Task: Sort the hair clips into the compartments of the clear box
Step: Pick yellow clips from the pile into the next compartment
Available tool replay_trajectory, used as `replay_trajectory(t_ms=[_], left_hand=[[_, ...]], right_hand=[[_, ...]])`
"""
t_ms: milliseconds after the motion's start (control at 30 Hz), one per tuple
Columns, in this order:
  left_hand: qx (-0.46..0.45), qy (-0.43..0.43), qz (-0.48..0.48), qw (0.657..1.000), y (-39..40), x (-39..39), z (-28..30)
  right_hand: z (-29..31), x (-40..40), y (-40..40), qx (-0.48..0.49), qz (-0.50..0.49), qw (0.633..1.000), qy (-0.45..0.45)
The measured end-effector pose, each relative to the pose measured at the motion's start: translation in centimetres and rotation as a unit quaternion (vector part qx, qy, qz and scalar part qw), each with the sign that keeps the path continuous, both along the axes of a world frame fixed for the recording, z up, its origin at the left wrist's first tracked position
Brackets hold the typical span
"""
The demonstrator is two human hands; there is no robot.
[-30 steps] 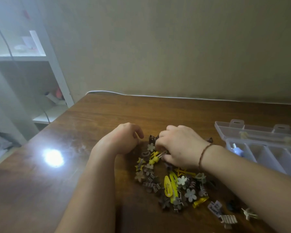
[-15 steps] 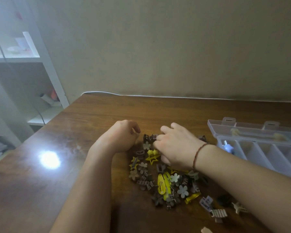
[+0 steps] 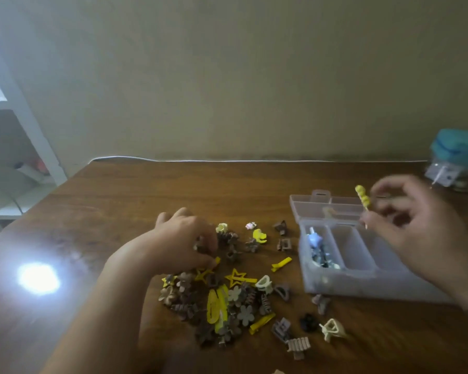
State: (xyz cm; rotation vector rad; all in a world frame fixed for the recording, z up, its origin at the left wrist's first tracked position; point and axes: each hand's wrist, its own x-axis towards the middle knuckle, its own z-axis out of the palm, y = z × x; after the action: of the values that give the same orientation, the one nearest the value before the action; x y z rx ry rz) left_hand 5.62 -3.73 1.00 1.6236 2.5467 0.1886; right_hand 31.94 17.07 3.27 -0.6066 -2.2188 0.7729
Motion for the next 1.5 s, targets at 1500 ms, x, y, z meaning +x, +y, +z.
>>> replay_trajectory(t_ms=[1500], left_hand=[[0.256, -0.132, -0.155, 0.945, 4.9, 10.6, 0.2]], right_hand=[[-2.9, 1.7, -0.1, 0.158, 0.041, 0.983, -0.086]])
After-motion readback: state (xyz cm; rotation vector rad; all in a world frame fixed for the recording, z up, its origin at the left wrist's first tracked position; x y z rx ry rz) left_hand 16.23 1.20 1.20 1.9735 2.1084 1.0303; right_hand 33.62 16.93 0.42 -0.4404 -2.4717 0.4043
